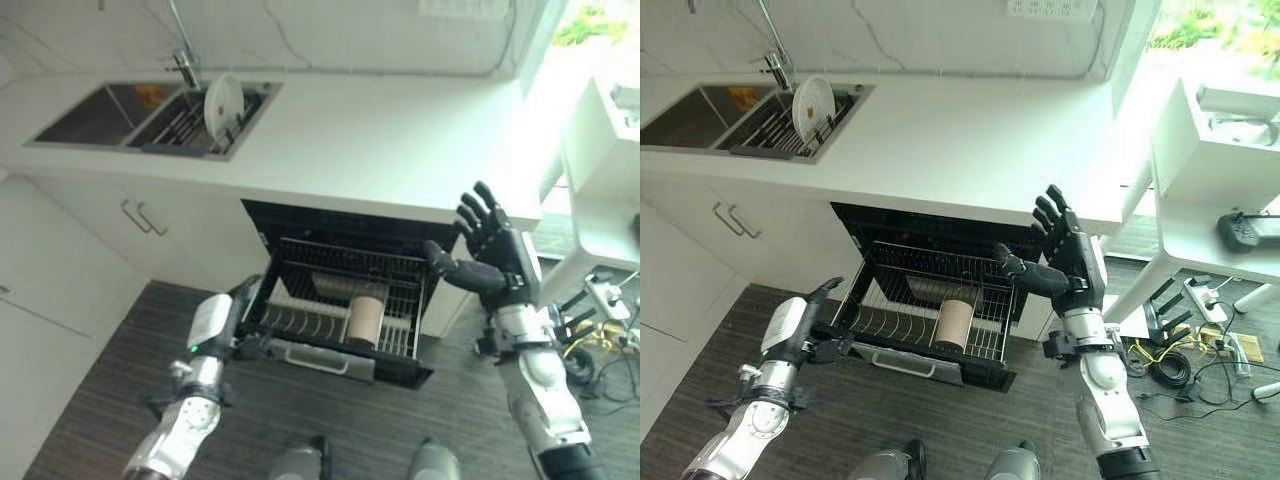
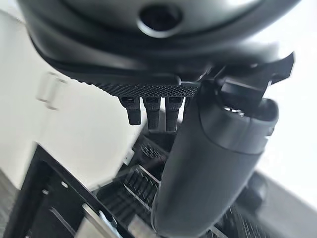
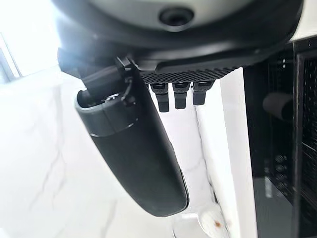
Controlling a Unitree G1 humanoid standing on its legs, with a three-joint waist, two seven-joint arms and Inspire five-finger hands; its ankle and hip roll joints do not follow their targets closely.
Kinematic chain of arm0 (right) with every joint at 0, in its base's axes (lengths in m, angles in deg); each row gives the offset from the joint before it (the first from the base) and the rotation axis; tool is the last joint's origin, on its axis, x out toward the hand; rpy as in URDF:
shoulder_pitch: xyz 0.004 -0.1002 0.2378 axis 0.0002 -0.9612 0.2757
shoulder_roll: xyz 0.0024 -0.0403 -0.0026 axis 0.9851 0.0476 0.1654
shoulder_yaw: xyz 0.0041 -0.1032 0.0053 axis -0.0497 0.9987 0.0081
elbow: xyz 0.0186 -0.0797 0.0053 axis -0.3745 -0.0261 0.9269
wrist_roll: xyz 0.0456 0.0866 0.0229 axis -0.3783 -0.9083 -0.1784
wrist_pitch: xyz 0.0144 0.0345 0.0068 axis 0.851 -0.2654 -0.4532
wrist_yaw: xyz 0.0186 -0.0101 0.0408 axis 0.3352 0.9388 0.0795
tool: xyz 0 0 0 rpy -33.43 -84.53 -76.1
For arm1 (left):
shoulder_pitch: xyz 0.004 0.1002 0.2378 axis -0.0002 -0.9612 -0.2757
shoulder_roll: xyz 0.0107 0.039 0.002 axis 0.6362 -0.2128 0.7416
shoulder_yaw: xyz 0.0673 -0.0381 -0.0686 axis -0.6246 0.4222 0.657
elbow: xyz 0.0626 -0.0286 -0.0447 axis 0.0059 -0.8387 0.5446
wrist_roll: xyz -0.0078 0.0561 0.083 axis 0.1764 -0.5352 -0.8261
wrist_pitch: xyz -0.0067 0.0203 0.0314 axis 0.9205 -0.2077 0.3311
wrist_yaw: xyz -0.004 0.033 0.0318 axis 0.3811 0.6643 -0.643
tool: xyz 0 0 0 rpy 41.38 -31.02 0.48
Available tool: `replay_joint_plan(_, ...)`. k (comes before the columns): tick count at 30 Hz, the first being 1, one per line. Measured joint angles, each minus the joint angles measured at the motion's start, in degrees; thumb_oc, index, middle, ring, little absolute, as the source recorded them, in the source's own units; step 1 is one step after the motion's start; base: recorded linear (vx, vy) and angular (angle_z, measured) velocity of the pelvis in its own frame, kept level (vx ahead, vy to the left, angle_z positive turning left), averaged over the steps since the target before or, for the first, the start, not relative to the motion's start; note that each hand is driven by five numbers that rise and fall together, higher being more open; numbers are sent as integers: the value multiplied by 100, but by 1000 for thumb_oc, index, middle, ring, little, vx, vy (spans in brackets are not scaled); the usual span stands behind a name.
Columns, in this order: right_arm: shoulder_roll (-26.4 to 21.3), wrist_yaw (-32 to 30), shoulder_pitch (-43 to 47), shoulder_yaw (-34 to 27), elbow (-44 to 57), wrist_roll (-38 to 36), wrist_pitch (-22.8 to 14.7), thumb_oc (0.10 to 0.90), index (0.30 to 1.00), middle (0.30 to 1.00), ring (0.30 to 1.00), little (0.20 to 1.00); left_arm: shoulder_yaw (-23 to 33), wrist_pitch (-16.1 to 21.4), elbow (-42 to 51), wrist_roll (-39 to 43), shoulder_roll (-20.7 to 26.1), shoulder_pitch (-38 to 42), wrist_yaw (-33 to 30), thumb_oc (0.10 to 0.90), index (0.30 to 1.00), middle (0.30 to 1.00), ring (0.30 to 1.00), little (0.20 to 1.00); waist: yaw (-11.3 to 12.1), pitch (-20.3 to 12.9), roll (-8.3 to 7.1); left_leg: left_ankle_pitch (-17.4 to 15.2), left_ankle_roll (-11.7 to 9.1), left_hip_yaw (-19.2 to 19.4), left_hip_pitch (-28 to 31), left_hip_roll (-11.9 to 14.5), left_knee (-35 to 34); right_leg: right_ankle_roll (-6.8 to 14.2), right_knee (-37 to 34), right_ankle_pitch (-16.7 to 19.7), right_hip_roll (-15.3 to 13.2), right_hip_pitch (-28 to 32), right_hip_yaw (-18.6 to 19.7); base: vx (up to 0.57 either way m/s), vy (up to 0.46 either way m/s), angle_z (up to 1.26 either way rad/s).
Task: Place the dishes in the dishwasher.
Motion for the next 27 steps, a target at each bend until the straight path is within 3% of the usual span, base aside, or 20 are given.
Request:
replay_joint_plan(1, 201, 13, -149, -135, 3, -76, 0, 800, 900, 900, 900, 900, 160, 56, -4, 289, -114, -103, -112, 800, 900, 900, 900, 900, -2, -69, 8, -97, 65, 31, -86, -5, 133, 118, -103, 207, 0, 12, -35, -111, 138, -44)
replay_joint_plan(2, 409, -6, -351, -217, 0, -210, 6, 800, 900, 900, 900, 900, 564, 52, -9, 631, -317, -216, -364, 800, 900, 900, 900, 900, -4, -104, 26, -130, 148, 222, -195, 66, 200, 112, -461, 730, 61, -25, -144, -93, 81, -61)
replay_joint_plan(3, 376, 14, -400, -180, -23, -297, 29, 800, 900, 900, 900, 900, 820, 49, -8, 925, -401, -262, -441, 800, 900, 900, 900, 900, 7, -109, 55, -120, 238, 359, -285, 182, 193, 164, -442, 816, 219, -117, -249, -85, 44, -70)
replay_joint_plan(4, 360, 19, -406, -136, -53, -356, 52, 800, 900, 900, 900, 900, 1089, 48, -6, 1127, -532, -271, -555, 800, 900, 900, 900, 900, 35, -124, 81, -136, 232, 386, -369, 333, 178, 210, 100, 325, 475, -335, -292, -15, -13, -43)
replay_joint_plan(5, 359, 26, -441, -122, -52, -395, 55, 800, 900, 900, 900, 900, 1280, 28, -21, 1262, -598, -273, -649, 800, 900, 900, 900, 900, 10, -135, 52, -93, 209, 395, -380, 353, 111, 115, 269, -32, 837, -318, -260, -29, -18, -31)
replay_joint_plan(7, 265, 124, -412, -99, -132, -436, -27, 800, 900, 900, 900, 900, 1403, 40, -413, 1509, -593, -228, -993, 800, 900, 900, 900, 900, -2, -209, -25, 18, 212, 443, -422, 291, -29, -346, 399, -692, 1480, -274, -208, -9, -39, -10)
replay_joint_plan(8, 109, 191, -403, -105, -164, -460, -107, 800, 900, 900, 900, 900, 1401, 35, -597, 1647, -634, -209, -1039, 800, 900, 900, 900, 900, -33, -204, 5, 75, 203, 427, -466, 230, -66, -580, 318, -706, 1549, -294, -203, 20, -71, -4)
replay_joint_plan(11, -151, 341, -409, -143, -495, -748, -216, 800, 900, 900, 900, 900, 1342, 127, -1512, 2040, -705, -63, -1146, 800, 900, 900, 900, 900, -93, -228, 41, 378, 118, 189, -442, 33, -406, -638, 362, -717, 1610, -341, 21, 76, -110, 22)
replay_joint_plan(13, -208, 348, -485, -295, -497, -898, -287, 800, 900, 900, 900, 900, 1452, 143, -1832, 2339, -1067, -257, -1222, 800, 900, 900, 900, 900, -135, -240, 15, 818, -17, 152, -191, -155, -1093, -727, 504, -817, 1472, -444, 4, 74, -68, 38)
replay_joint_plan(14, -234, 346, -532, -354, -496, -902, -368, 800, 900, 900, 900, 900, 1407, 156, -1853, 2386, -1175, -449, -1218, 800, 900, 900, 900, 900, -102, -238, -39, 1077, -105, 103, -143, -233, -1192, -799, 647, -906, 1418, -515, 53, 68, 21, 17)
replay_joint_plan(15, -188, 341, -517, -405, -549, -965, -422, 800, 900, 900, 900, 900, 1372, 153, -2058, 2496, -1206, -515, -1131, 800, 900, 900, 900, 900, 61, -101, -313, 1327, -481, -233, -705, -359, -152, -945, 830, -1004, 1179, -589, 143, 168, 198, 13)
replay_joint_plan(16, -159, 342, -544, -429, -568, -966, -423, 800, 900, 900, 900, 900, 1357, 103, -2211, 2530, -1274, -545, -1079, 800, 900, 900, 900, 900, 126, -83, -310, 1124, -346, -254, -921, -327, 308, -982, 736, -884, 1176, -498, 59, 191, 288, 12)
replay_joint_plan(18, -21, 343, -515, -432, -567, -949, -429, 800, 900, 900, 900, 900, 1330, 9, -2737, 2721, -1404, -512, -872, 800, 900, 900, 900, 900, 138, -105, -235, 855, -163, -233, -769, -89, -190, -793, 631, -983, 1320, -358, 28, 193, 354, 5)
replay_joint_plan(20, -37, 332, -334, -433, -567, -947, -444, 800, 900, 900, 900, 900, 1342, -144, -3346, 2941, -1531, -254, -613, 800, 900, 900, 900, 900, 60, -112, -26, 861, -224, -351, -661, 123, -760, -800, 603, -946, 1471, -398, 21, 225, 388, 1)
replay_joint_plan(22, -70, 172, -74, -349, -763, -947, -471, 800, 900, 900, 900, 900, 1335, -444, -4201, 3215, -1712, 145, -136, 800, 900, 900, 900, 900, 29, -77, 60, 862, -316, -922, -925, 486, -714, -743, 527, -918, 1648, -408, 70, 210, 307, -14)
replay_joint_plan(24, -137, 41, -27, -349, -713, -948, -485, 800, 900, 900, 900, 900, 1163, -718, -4576, 3264, -1890, 195, 290, 800, 900, 900, 900, 900, -18, -62, 61, 883, -396, -961, -1066, 730, -563, -779, 541, -946, 1667, -370, 113, 212, 416, -29)
replay_joint_plan(26, -275, -143, -61, -443, -648, -957, -483, 800, 900, 900, 900, 900, 862, -978, -4851, 3407, -2063, 158, 786, 800, 900, 900, 900, 900, -77, -44, 44, 770, -335, -693, -910, 682, -426, -827, 471, -913, 1604, -176, 139, 143, 358, -19)
replay_joint_plan(27, -258, -259, -84, -570, -474, -966, -491, 800, 900, 900, 900, 900, 799, -1019, -4823, 3386, -2113, 58, 1050, 800, 900, 900, 900, 900, -136, -65, 146, 711, -320, -743, -809, 461, -395, -769, 470, -947, 1567, -122, 163, 111, 297, -7)
